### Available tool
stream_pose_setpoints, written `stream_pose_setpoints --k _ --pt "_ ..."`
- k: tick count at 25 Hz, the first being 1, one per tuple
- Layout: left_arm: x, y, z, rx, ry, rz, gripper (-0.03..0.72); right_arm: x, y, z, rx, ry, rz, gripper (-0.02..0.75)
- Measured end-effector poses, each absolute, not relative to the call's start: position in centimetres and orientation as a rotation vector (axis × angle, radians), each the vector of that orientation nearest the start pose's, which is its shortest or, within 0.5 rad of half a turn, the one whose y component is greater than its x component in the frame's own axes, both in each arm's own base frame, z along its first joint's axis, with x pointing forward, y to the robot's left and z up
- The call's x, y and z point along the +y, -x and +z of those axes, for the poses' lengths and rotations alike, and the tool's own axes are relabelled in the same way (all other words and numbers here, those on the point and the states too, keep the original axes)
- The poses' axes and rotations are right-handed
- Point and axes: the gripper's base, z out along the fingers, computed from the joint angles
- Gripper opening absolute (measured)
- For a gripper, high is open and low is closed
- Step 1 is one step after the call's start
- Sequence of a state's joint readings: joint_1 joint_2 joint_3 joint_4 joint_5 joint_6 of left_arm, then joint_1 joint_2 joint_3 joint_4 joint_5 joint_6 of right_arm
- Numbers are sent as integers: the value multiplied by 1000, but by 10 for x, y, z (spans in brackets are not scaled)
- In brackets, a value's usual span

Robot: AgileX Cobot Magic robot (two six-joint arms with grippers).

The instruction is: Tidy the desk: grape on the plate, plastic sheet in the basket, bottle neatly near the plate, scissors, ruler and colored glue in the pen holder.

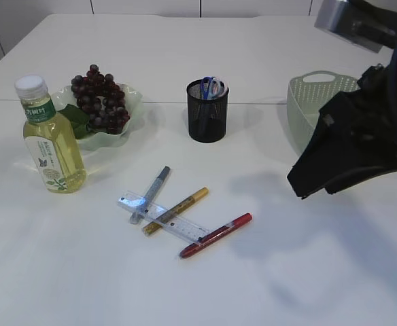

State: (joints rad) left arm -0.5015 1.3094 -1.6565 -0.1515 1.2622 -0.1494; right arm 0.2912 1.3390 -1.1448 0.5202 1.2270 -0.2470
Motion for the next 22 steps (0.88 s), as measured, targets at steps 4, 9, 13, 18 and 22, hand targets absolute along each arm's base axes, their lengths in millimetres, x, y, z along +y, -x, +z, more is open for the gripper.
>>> stream_pose_setpoints --k 4,9,13,18,22 --pt "-108 -169 468 2373 -419 -509 330 118 -231 319 2760 647 780 407" --pt "-89 -136 465 2346 -390 -529 330 147 -243 306 2789 866 638 414" --pt "-84 -125 460 2346 -380 -534 330 183 -260 306 2752 1022 519 419" --pt "-83 -124 457 2356 -380 -532 330 223 -290 300 2704 1121 455 419" --pt "-83 -124 457 2356 -380 -532 330 251 -310 288 2678 1179 390 441"
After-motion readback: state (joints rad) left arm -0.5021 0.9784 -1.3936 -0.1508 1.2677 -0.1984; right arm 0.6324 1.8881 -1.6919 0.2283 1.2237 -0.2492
